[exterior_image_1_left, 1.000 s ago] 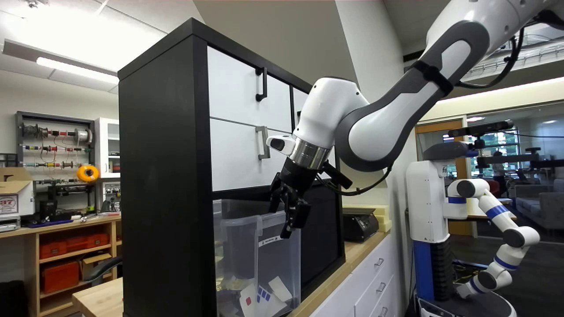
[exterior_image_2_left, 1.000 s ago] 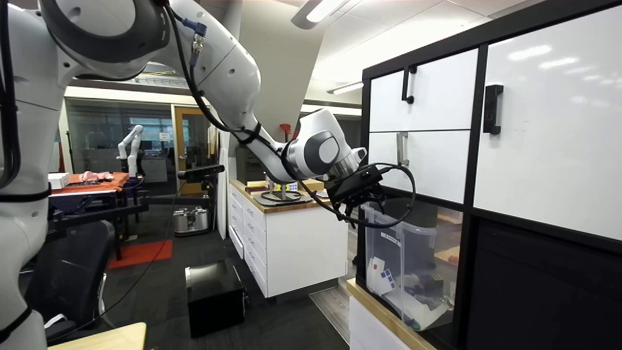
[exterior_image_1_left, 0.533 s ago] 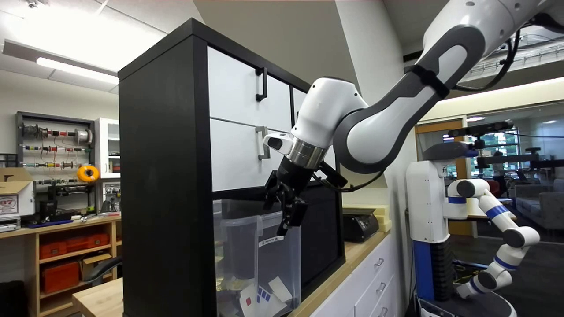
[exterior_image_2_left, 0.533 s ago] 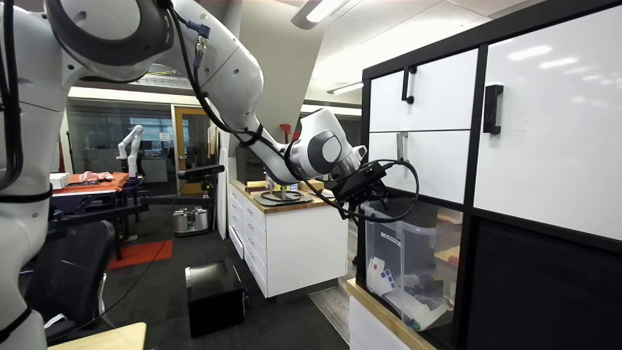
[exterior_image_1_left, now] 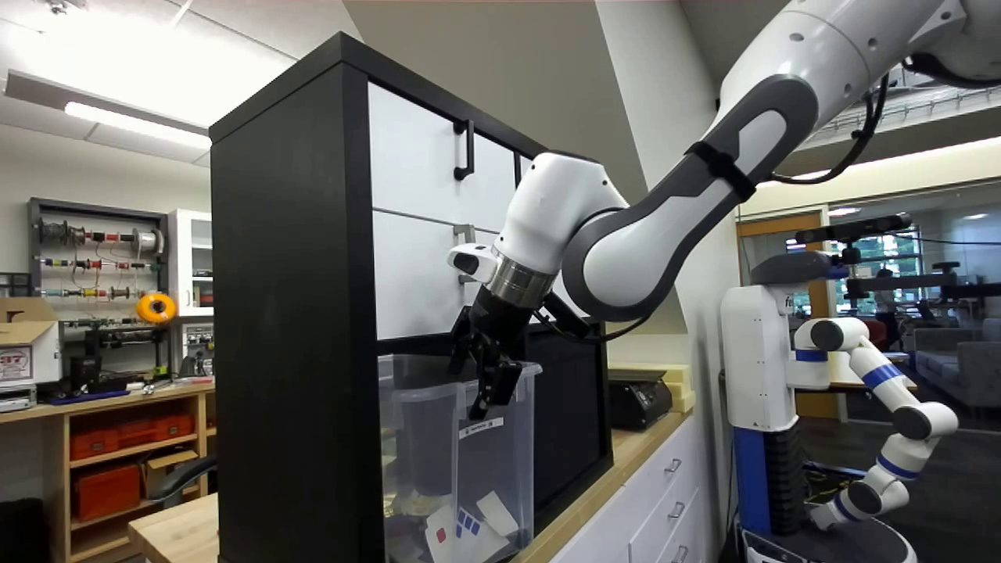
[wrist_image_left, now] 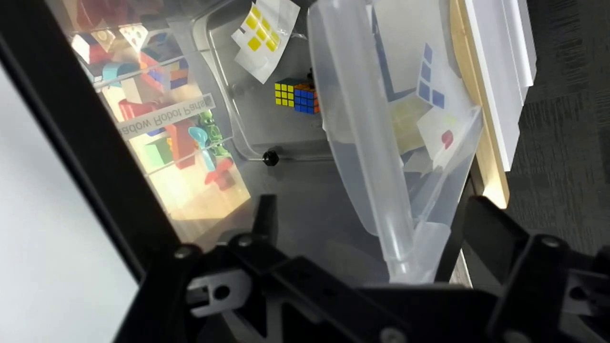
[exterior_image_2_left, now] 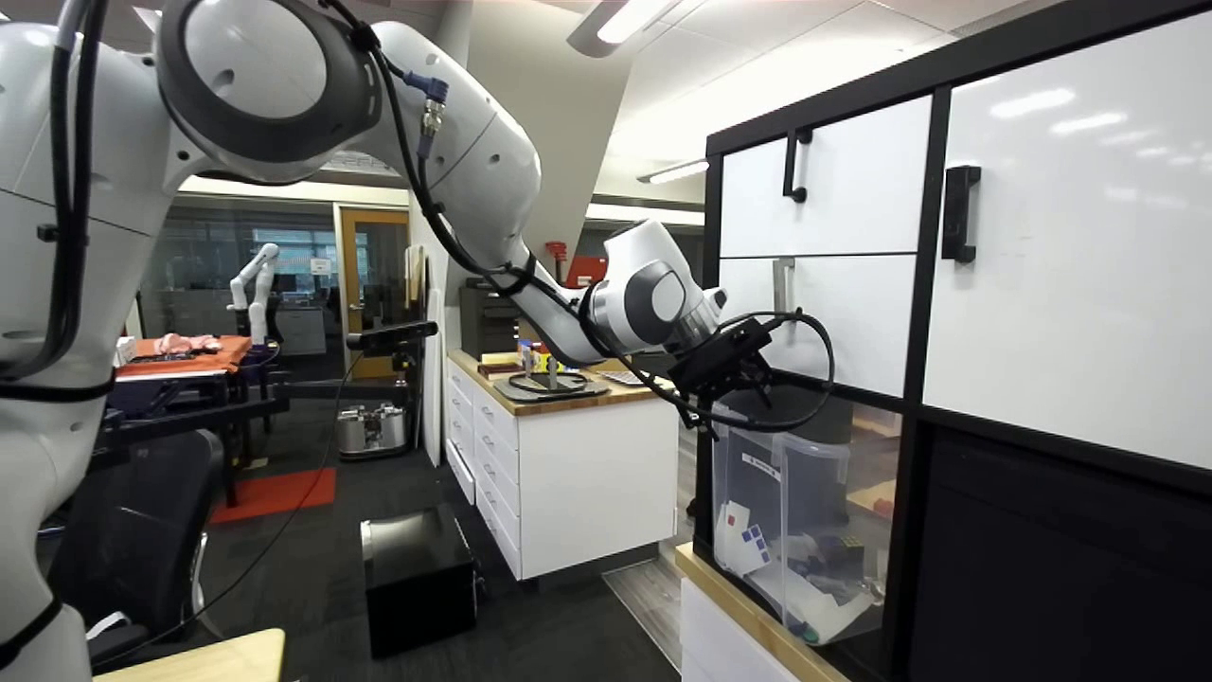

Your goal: Pull out the clear storage bin from under the cabinet

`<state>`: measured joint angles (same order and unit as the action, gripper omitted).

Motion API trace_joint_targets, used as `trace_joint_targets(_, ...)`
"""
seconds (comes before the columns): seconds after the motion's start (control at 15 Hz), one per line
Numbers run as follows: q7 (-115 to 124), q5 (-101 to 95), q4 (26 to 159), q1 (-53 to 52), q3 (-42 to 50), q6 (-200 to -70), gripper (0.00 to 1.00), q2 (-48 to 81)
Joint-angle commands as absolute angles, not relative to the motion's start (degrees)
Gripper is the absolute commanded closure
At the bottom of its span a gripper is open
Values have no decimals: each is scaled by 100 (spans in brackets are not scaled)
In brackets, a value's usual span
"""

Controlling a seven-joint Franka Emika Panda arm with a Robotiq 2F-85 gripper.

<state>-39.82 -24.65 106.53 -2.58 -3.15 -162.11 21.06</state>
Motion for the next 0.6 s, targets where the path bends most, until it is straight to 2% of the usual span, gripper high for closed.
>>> trace_joint_targets(0.0,-4196,-2532,10393,-201,-348,-16163,28,2341)
trace_joint_targets(0.53,-4190,-2571,10591,-173,-254,-16250,80,2155)
